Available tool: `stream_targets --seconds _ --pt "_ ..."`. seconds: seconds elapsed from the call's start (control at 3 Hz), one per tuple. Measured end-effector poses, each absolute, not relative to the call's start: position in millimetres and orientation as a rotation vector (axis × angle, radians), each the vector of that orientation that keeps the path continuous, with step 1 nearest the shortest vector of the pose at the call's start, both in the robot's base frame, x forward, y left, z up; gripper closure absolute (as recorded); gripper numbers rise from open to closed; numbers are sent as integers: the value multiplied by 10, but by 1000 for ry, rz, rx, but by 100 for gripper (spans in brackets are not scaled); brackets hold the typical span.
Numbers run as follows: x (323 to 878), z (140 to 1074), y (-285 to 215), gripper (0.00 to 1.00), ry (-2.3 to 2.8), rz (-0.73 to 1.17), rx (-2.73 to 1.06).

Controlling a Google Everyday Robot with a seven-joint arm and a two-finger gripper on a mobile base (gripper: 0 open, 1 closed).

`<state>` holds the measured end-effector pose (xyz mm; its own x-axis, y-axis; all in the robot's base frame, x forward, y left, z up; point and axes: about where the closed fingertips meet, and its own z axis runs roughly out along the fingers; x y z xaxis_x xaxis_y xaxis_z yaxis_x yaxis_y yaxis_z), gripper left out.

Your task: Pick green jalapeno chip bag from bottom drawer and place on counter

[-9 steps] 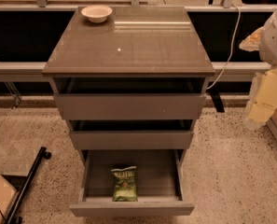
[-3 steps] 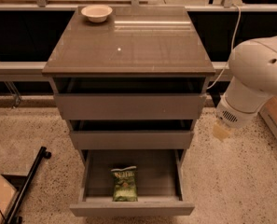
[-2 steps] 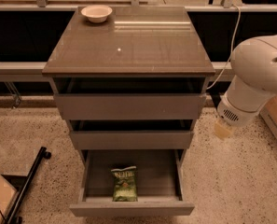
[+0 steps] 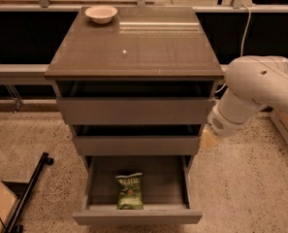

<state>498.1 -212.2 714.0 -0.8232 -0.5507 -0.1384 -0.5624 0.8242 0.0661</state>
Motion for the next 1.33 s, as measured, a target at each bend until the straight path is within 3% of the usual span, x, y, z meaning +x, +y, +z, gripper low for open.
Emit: stream_targets --seconds 0.33,0.67,1.33 --pt "5203 6450 -1875 0 2955 266 -623" --pt "5336 5998 -1713 0 3009 275 -464" --pt "5340 5978 -1703 0 3019 282 -411"
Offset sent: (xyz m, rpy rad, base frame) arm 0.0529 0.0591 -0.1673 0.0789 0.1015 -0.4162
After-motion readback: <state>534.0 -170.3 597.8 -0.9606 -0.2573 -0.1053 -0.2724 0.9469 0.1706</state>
